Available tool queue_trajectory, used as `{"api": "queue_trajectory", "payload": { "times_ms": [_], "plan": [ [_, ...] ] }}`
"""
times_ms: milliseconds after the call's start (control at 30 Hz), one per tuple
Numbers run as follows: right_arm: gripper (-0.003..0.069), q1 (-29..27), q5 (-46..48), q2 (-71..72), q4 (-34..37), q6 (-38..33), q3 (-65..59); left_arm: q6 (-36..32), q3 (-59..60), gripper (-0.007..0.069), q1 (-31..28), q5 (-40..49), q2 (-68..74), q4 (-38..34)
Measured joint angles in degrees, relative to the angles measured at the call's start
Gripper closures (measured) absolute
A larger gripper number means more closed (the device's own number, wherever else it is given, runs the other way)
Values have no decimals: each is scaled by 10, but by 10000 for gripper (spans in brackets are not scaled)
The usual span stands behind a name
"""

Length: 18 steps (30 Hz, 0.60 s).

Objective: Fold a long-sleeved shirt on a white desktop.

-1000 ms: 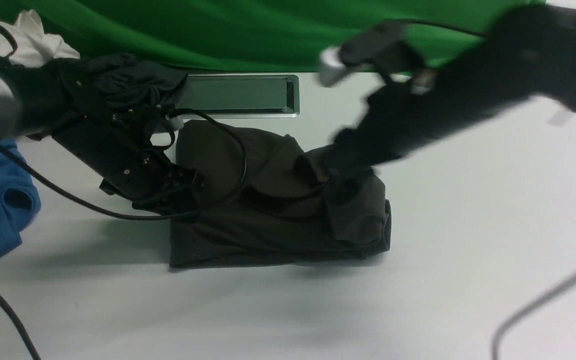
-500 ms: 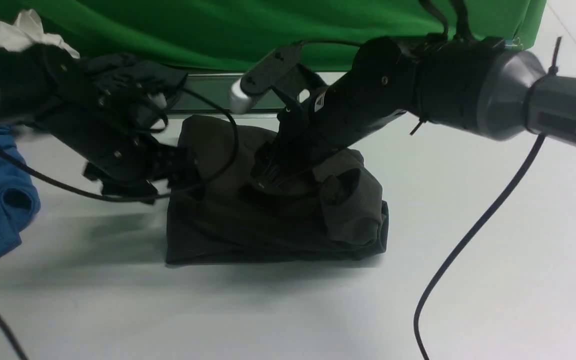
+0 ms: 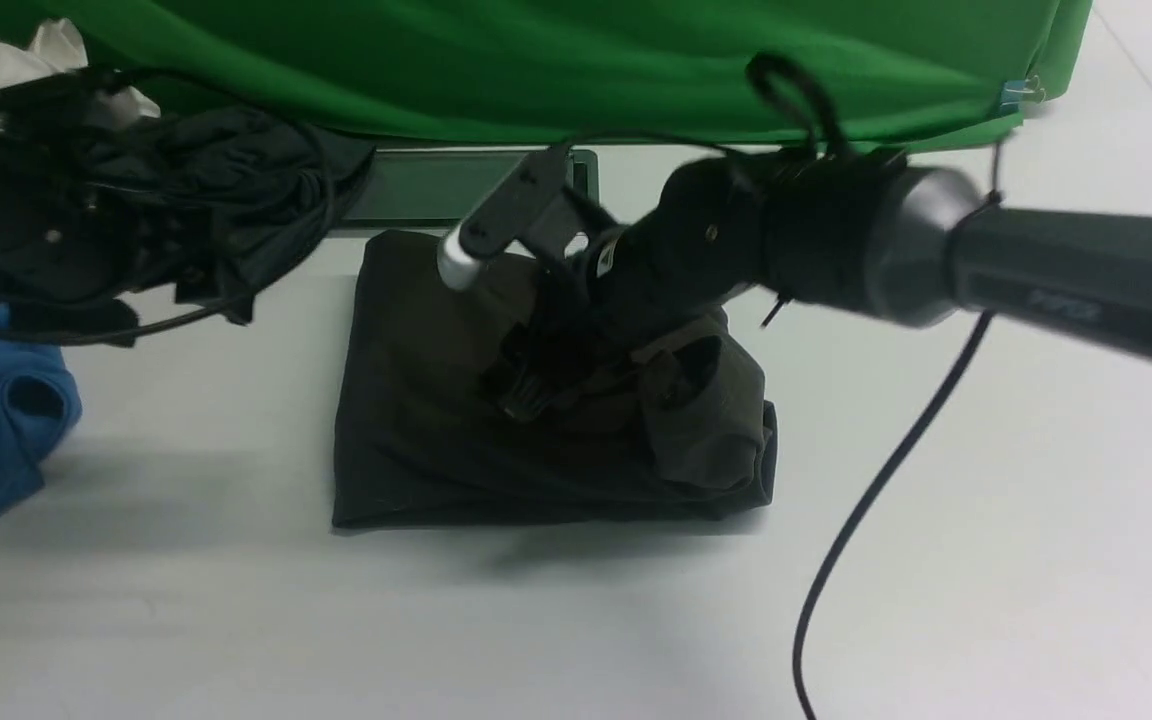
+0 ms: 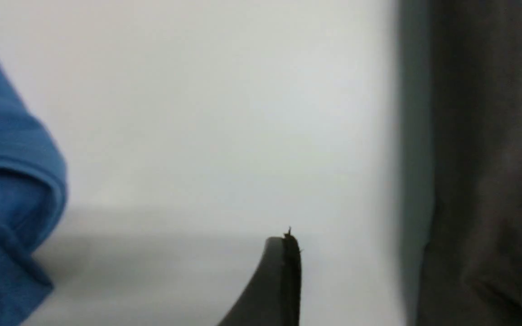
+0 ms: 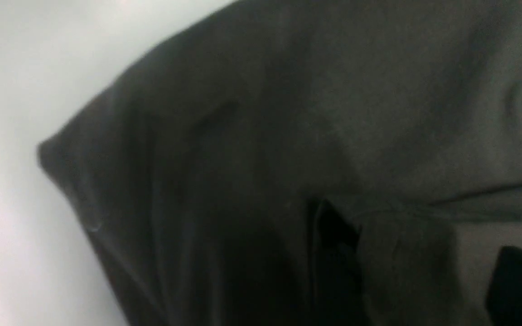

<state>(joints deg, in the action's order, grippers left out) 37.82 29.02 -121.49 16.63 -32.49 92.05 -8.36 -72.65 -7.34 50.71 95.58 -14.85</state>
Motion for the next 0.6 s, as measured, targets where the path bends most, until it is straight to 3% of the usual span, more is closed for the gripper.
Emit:
{"api": "queue_trajectory", "payload": {
  "times_ms": [100, 167, 433, 600],
  "plan": [
    [550, 0, -5, -6, 0, -5, 0, 0, 0, -65, -2, 0, 0, -1],
    [607, -2, -7, -6, 0, -7, 0, 0, 0, -65, -2, 0, 0, -1],
    [640, -36, -7, 11, -22, -8, 0, 0, 0, -58, -2, -1, 0, -1],
    [641, -90, 3, 28, -32, -5, 0, -3, 0, -46, -2, -1, 0, -1]
  ]
}}
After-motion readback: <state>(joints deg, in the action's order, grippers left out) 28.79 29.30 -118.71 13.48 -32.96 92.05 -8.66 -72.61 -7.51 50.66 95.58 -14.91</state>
